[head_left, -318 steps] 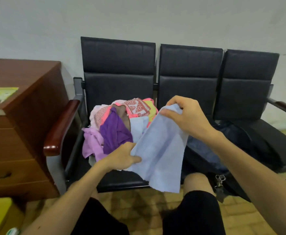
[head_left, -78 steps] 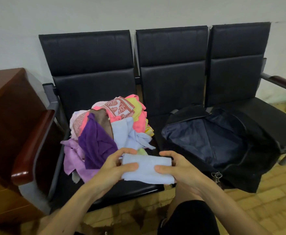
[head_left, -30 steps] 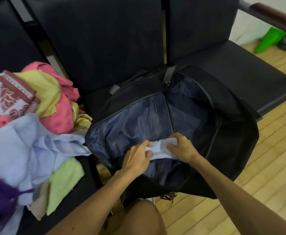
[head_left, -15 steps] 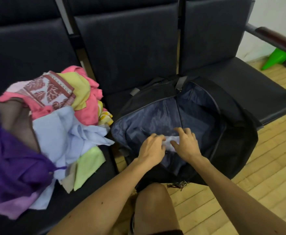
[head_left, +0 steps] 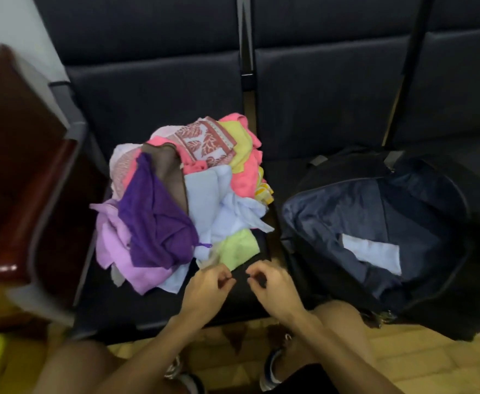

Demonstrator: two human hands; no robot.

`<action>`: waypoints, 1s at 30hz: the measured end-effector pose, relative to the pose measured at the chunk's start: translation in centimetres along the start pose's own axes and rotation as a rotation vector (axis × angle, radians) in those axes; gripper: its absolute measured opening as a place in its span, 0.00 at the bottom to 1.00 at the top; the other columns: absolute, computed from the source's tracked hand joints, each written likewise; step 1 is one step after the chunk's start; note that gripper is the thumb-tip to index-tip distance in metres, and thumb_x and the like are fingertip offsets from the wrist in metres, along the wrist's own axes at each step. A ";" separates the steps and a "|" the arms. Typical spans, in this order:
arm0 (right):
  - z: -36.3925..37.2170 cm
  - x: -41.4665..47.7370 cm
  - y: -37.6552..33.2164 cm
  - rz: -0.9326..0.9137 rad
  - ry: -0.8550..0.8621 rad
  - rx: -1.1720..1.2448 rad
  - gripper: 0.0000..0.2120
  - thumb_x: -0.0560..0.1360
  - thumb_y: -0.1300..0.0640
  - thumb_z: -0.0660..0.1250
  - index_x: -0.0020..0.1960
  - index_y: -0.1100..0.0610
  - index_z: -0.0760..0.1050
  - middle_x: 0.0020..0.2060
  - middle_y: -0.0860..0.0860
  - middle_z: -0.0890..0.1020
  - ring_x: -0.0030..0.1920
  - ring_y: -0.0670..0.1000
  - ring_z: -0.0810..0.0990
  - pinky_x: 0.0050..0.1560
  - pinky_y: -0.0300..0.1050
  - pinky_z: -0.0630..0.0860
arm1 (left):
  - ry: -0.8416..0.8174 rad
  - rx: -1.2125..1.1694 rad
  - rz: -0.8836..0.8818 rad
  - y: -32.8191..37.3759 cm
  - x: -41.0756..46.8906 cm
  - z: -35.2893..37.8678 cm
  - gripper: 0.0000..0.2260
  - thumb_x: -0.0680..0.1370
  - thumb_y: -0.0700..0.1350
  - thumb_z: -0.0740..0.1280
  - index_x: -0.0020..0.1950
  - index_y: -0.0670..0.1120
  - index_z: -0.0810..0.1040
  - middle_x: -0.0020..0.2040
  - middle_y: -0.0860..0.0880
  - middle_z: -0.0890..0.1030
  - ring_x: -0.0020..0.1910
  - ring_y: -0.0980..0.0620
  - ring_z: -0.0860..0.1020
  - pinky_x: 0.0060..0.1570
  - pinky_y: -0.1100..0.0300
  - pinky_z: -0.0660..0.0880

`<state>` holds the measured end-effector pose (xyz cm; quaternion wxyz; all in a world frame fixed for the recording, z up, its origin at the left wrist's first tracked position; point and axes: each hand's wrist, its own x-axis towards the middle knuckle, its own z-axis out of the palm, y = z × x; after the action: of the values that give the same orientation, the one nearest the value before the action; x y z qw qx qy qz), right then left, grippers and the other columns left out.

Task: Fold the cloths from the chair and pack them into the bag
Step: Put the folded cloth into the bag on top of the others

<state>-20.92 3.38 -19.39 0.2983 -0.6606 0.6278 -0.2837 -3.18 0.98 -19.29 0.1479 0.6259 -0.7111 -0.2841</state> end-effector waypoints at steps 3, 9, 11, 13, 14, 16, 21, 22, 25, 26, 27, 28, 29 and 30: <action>2.9 1.9 -0.2 0.014 -0.123 -0.103 0.08 0.75 0.61 0.68 0.51 0.53 0.83 0.50 0.48 0.84 0.55 0.51 0.78 0.56 0.45 0.75 | 0.019 0.111 -0.007 -2.3 0.7 1.0 0.04 0.78 0.45 0.67 0.49 0.49 0.82 0.48 0.50 0.82 0.48 0.48 0.79 0.43 0.55 0.74; 5.2 4.6 -0.5 0.080 -0.236 -0.305 0.15 0.77 0.61 0.63 0.60 0.52 0.80 0.59 0.50 0.81 0.61 0.54 0.74 0.58 0.48 0.73 | 0.018 0.229 0.054 -4.3 2.4 3.0 0.06 0.79 0.40 0.64 0.50 0.44 0.81 0.52 0.46 0.81 0.51 0.45 0.80 0.45 0.53 0.74; 5.6 4.9 -0.4 0.100 -0.274 -0.345 0.17 0.77 0.62 0.62 0.64 0.53 0.78 0.62 0.51 0.79 0.62 0.56 0.73 0.58 0.49 0.73 | 0.005 0.264 0.054 -4.6 2.7 3.2 0.07 0.80 0.40 0.62 0.52 0.42 0.79 0.55 0.45 0.80 0.53 0.44 0.79 0.46 0.51 0.74; 6.0 5.1 -0.2 0.101 -0.291 -0.386 0.19 0.77 0.63 0.61 0.66 0.54 0.76 0.65 0.51 0.77 0.64 0.56 0.71 0.60 0.49 0.73 | -0.010 0.309 0.060 -4.9 3.0 3.2 0.08 0.81 0.40 0.61 0.53 0.42 0.79 0.58 0.44 0.79 0.56 0.44 0.78 0.50 0.51 0.75; 6.1 5.1 -0.2 0.092 -0.298 -0.406 0.19 0.77 0.64 0.60 0.66 0.54 0.76 0.67 0.50 0.75 0.65 0.56 0.70 0.62 0.49 0.72 | -0.012 0.328 0.069 -5.1 3.1 3.3 0.08 0.81 0.40 0.61 0.54 0.42 0.79 0.58 0.44 0.79 0.57 0.44 0.78 0.52 0.52 0.75; 6.1 5.1 -0.1 0.072 -0.321 -0.441 0.20 0.78 0.65 0.59 0.67 0.55 0.75 0.69 0.49 0.72 0.66 0.55 0.68 0.63 0.50 0.72 | -0.026 0.350 0.084 -5.5 3.2 3.4 0.09 0.81 0.38 0.61 0.56 0.42 0.79 0.60 0.43 0.80 0.59 0.44 0.78 0.54 0.53 0.76; 6.0 4.4 0.2 0.049 -0.358 -0.498 0.18 0.78 0.64 0.60 0.67 0.55 0.74 0.70 0.49 0.70 0.66 0.56 0.67 0.63 0.51 0.72 | -0.122 0.367 0.089 -5.1 3.1 3.0 0.10 0.81 0.36 0.60 0.60 0.42 0.75 0.64 0.44 0.76 0.64 0.45 0.75 0.60 0.53 0.75; 6.0 4.2 0.1 0.051 -0.356 -0.500 0.17 0.78 0.62 0.61 0.66 0.55 0.74 0.69 0.49 0.71 0.65 0.56 0.68 0.63 0.50 0.72 | -0.140 0.359 0.091 -4.9 3.0 2.8 0.10 0.81 0.36 0.60 0.60 0.42 0.75 0.64 0.44 0.76 0.63 0.45 0.75 0.59 0.52 0.74; 5.9 3.3 -0.1 0.066 -0.305 -0.462 0.14 0.78 0.55 0.66 0.63 0.56 0.75 0.65 0.49 0.74 0.65 0.54 0.69 0.62 0.48 0.72 | -0.196 0.288 0.095 -3.7 2.4 1.6 0.08 0.80 0.36 0.60 0.55 0.43 0.75 0.59 0.45 0.77 0.56 0.42 0.77 0.51 0.50 0.73; 5.8 2.8 -0.3 0.071 -0.274 -0.436 0.15 0.78 0.53 0.67 0.63 0.56 0.75 0.63 0.50 0.75 0.64 0.53 0.69 0.62 0.47 0.72 | -0.201 0.252 0.087 -3.1 2.2 1.1 0.07 0.80 0.36 0.60 0.52 0.44 0.75 0.56 0.45 0.77 0.52 0.43 0.77 0.48 0.50 0.73; 5.6 2.5 -0.4 0.075 -0.233 -0.398 0.16 0.78 0.52 0.68 0.63 0.55 0.75 0.62 0.50 0.76 0.64 0.52 0.69 0.61 0.46 0.71 | -0.200 0.207 0.069 -2.4 2.0 0.4 0.06 0.80 0.37 0.60 0.50 0.45 0.75 0.52 0.46 0.77 0.49 0.44 0.77 0.47 0.50 0.74; 5.3 2.2 -0.6 0.079 -0.181 -0.357 0.16 0.77 0.51 0.69 0.63 0.55 0.75 0.61 0.50 0.76 0.64 0.52 0.70 0.61 0.45 0.71 | -0.194 0.150 0.053 -1.9 2.1 -0.1 0.06 0.80 0.38 0.61 0.47 0.47 0.75 0.49 0.47 0.78 0.47 0.45 0.78 0.45 0.51 0.75; 4.8 2.1 -0.9 0.079 -0.128 -0.322 0.16 0.77 0.51 0.69 0.62 0.55 0.75 0.60 0.49 0.76 0.63 0.51 0.70 0.60 0.45 0.71 | -0.187 0.095 0.043 -1.3 2.1 -0.8 0.07 0.80 0.39 0.61 0.45 0.48 0.76 0.47 0.48 0.78 0.45 0.47 0.78 0.44 0.51 0.75; 4.2 2.1 -1.2 0.078 -0.079 -0.292 0.15 0.77 0.52 0.69 0.61 0.56 0.75 0.59 0.49 0.76 0.62 0.51 0.70 0.59 0.44 0.71 | -0.178 0.046 0.044 -0.8 2.1 -1.6 0.07 0.80 0.40 0.62 0.43 0.49 0.76 0.45 0.49 0.79 0.44 0.48 0.78 0.44 0.53 0.75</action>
<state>-16.83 1.53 -21.29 0.2345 -0.6829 0.6751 -0.1515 -2.01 -1.46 -18.84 0.0757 0.5856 -0.7414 -0.3189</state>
